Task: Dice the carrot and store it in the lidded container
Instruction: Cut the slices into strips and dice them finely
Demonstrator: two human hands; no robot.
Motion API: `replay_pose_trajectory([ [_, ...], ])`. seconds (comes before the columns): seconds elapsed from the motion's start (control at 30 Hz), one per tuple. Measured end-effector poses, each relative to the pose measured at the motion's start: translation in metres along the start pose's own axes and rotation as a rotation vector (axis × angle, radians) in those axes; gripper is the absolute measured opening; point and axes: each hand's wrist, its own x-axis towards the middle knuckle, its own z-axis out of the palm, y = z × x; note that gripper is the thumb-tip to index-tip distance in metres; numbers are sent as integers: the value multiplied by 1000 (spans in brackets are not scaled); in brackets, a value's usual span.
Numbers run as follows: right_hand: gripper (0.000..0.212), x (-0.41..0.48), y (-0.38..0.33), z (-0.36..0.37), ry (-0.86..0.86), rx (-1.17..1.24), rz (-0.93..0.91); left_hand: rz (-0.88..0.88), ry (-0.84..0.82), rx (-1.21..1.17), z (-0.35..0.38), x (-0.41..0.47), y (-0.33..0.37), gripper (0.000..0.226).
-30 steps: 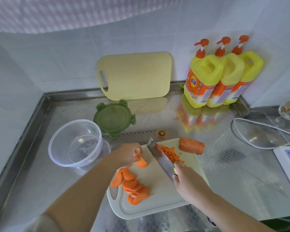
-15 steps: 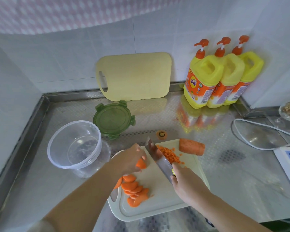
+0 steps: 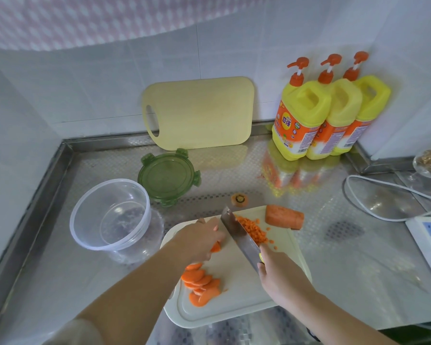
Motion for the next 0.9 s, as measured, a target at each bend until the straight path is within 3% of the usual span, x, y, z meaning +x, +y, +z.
replay_pose_trajectory([
  [0.07, 20, -1, 0, -2, 0, -4, -1, -11, -24, 82, 0, -3, 4, 45],
  [0.37, 22, -4, 1, -6, -30, 6, 3, 11, 97, 22, 18, -5, 16, 48],
  [0.53, 18, -6, 1, -3, -27, 16, 8, 23, 83, 118, 19, -5, 12, 38],
  [0.9, 20, -8, 3, -2, -5, 17, 1, 33, 43, 138, 15, -2, 19, 39],
])
